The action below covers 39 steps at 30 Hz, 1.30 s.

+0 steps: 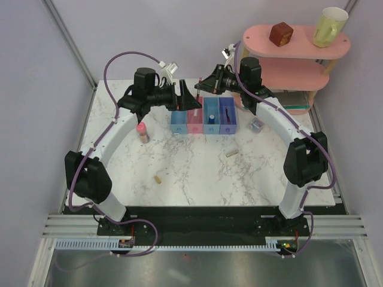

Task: Sort the stationery into containers
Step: Place the pen in the storage box.

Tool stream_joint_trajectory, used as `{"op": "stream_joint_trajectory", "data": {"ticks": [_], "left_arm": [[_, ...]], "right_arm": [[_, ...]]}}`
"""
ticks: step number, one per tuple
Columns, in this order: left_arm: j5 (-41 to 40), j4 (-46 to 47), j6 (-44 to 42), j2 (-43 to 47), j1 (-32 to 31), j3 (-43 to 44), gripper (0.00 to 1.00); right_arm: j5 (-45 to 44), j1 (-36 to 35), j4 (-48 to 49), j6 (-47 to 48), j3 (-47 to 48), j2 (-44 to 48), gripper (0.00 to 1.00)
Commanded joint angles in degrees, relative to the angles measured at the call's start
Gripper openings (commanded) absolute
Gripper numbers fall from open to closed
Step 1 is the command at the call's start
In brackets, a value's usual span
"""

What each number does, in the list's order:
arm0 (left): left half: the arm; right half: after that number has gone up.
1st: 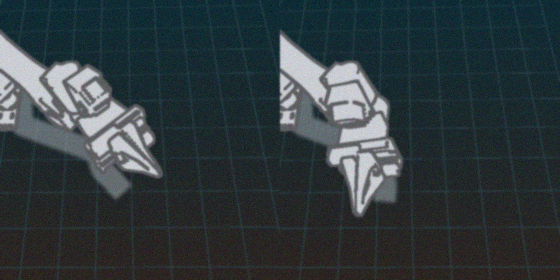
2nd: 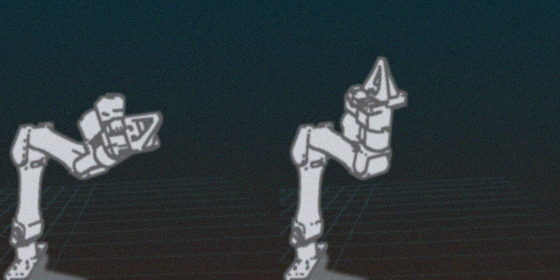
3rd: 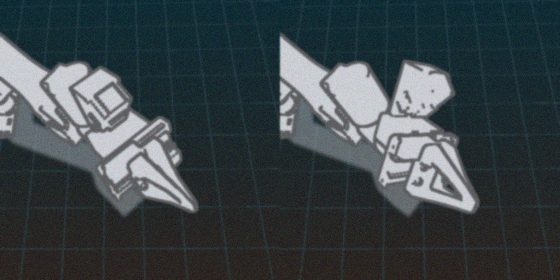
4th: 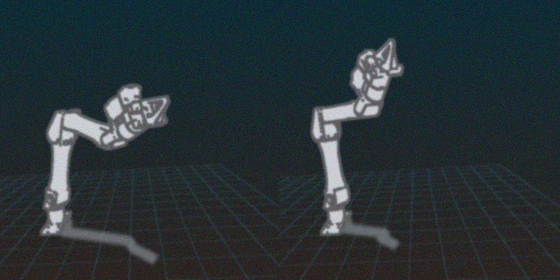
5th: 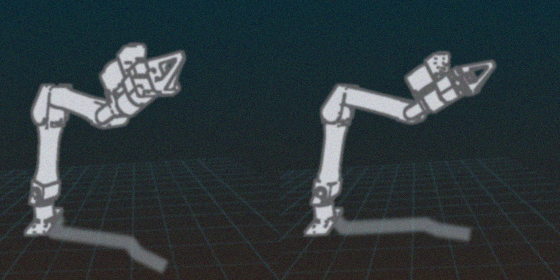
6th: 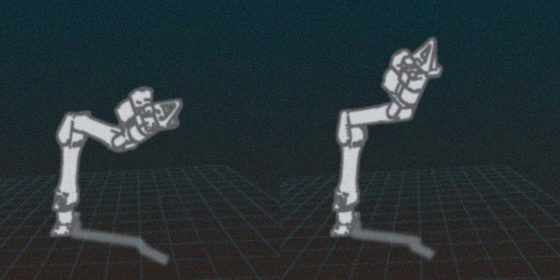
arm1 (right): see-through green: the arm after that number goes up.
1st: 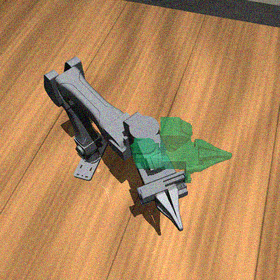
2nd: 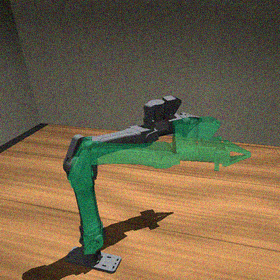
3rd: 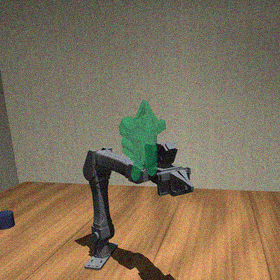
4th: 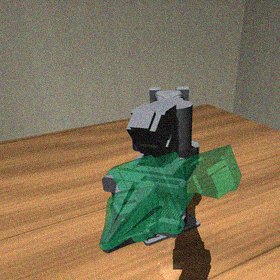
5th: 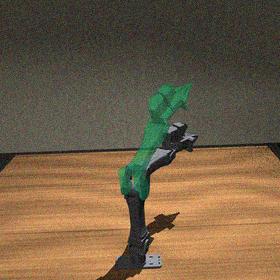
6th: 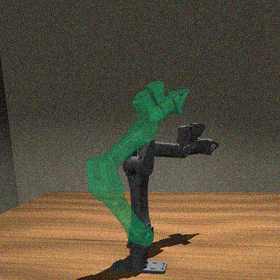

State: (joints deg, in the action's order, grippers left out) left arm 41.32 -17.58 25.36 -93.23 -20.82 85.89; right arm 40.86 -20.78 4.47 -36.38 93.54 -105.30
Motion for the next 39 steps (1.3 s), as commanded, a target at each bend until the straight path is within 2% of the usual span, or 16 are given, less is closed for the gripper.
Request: {"op": "stream_joint_trajectory", "data": {"ticks": [1, 3, 9, 13, 17, 30, 36, 39], "left_arm": [[-0.6, -2.8, -5.4, 2.9, -0.5, 0.1, 1.00], [-3.2, -4.9, -10.1, 3.9, -0.5, -0.4, 1.00], [-17.8, -9.9, -22.1, 8.1, -0.3, -5.2, 1.00], [-25.0, -11.0, -25.3, 10.2, -0.4, -8.3, 1.00], [-26.9, -11.1, -28.3, 11.9, -0.4, -11.1, 1.00], [-28.3, -11.7, -29.7, 13.5, -0.3, -12.1, 1.00], [-28.1, -12.3, -30.5, 13.6, -0.3, -11.7, 1.00], [-27.8, -12.5, -30.6, 13.5, -0.3, -11.4, 1.00]], "right_arm": [[-7.6, 0.1, -9.0, 10.7, 3.3, 0.7, 0.00], [-13.4, 0.4, -14.5, 18.0, 4.7, -0.5, 0.00], [-25.4, 2.1, -22.8, 27.6, 9.7, -5.4, 0.00], [-30.6, 2.1, -24.8, 34.2, 10.3, -8.0, 0.00], [-33.7, 2.1, -25.0, 37.6, 9.9, -10.4, 0.00], [-38.8, 2.1, -21.3, 41.7, 9.0, -15.1, 0.00], [-39.6, 2.1, -19.1, 41.3, 4.2, -14.0, 0.11], [-40.4, 2.2, -18.4, 41.4, 3.0, -13.5, 0.20]]}}
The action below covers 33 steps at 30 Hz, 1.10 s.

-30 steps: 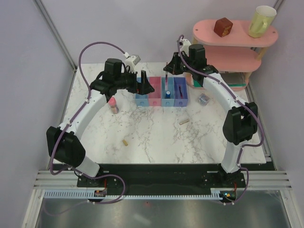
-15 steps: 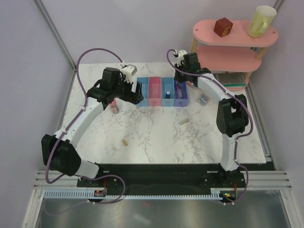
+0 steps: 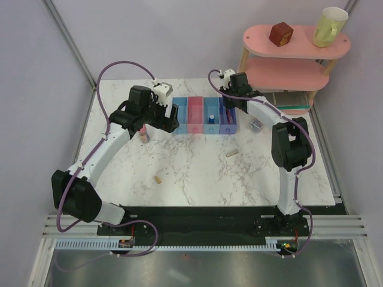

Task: Sort the stationery into containers
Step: Place the pen in the storage box.

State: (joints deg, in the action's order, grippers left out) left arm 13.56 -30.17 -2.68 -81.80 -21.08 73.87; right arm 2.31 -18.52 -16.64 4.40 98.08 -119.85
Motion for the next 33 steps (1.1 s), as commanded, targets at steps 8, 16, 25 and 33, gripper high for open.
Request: {"op": "stream_joint_trajectory", "data": {"ticks": [8, 16, 25, 33], "left_arm": [[-0.3, -0.1, -4.4, 1.7, -0.1, 0.8, 1.00], [-6.0, 1.6, -9.1, -1.4, 0.0, 0.1, 1.00], [-11.1, 7.8, -9.5, -13.0, -0.2, 3.9, 1.00], [-17.4, 10.0, -11.5, -22.3, -0.4, 11.5, 1.00]], "right_arm": [[-3.2, 0.0, 2.8, 1.2, -2.8, 2.1, 0.53], [-0.9, 0.1, 2.6, 1.6, -5.3, 6.3, 0.55], [2.2, -1.2, 1.6, 1.0, -8.6, 9.5, 0.50], [3.0, -2.7, 1.3, 1.4, -9.9, 9.1, 0.49]]}}
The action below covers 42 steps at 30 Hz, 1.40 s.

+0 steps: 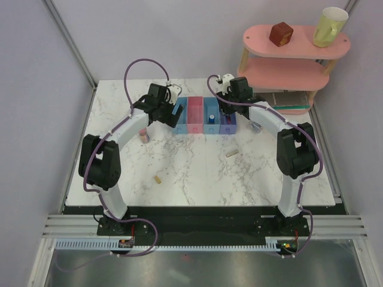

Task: Sort the stationery into containers
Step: Place the pen in the storage box, then move the storage box to the center of the board.

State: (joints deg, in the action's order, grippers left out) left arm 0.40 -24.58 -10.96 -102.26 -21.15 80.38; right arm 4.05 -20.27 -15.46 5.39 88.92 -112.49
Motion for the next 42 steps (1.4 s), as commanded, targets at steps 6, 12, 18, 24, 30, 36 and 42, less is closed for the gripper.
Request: {"op": "stream_joint_trajectory", "data": {"ticks": [6, 12, 18, 24, 30, 36, 42], "left_arm": [[-6.0, 5.9, -3.9, -4.2, -0.3, 6.5, 1.00], [-7.0, 7.6, -5.3, -6.4, -0.6, 6.4, 1.00], [-8.6, 8.9, -6.8, -9.1, -1.4, 6.3, 1.00], [-10.4, 9.5, -8.5, -10.2, -1.8, 5.8, 1.00], [-10.4, 9.5, -9.7, -9.0, -2.1, 3.5, 1.00], [-9.4, 9.4, -10.2, -6.8, -2.8, -0.2, 1.00], [-8.5, 9.1, -10.0, -3.5, -4.3, -5.5, 1.00]], "right_arm": [[1.1, -1.9, 0.2, -0.1, -0.8, -0.2, 0.48], [1.0, -2.2, 0.2, -0.5, -0.7, -2.0, 0.48], [1.0, -2.5, 0.5, -0.6, -1.8, -2.9, 0.47], [1.3, -3.2, 0.7, -0.5, -3.6, -2.8, 0.46], [1.4, -4.3, 0.8, -0.2, -5.9, -1.8, 0.45], [1.5, -5.7, 1.0, -0.1, -9.0, 1.0, 0.44], [1.6, -6.3, 1.0, -0.6, -10.6, 3.0, 0.44]]}}
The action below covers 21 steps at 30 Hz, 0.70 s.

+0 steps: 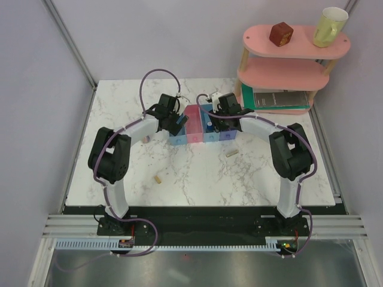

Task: Sort the stationery into containers
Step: Move the storage box to the center of the board.

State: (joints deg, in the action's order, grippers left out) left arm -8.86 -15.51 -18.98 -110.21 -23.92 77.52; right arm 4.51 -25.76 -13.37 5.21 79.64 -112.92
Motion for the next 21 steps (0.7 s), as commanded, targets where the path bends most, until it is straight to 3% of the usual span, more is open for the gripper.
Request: {"op": "stream_joint_trajectory", "data": {"ticks": [1, 21], "left_arm": [[0.8, 0.0, -2.0, 5.0, -1.7, -3.8, 1.00], [-6.4, 4.3, -7.5, 2.9, -1.7, -0.9, 1.00]], "right_arm": [[1.3, -1.0, -1.1, -0.6, -1.6, 3.7, 0.44], [2.3, -3.9, -1.1, -4.5, -9.9, 11.5, 0.43]]}}
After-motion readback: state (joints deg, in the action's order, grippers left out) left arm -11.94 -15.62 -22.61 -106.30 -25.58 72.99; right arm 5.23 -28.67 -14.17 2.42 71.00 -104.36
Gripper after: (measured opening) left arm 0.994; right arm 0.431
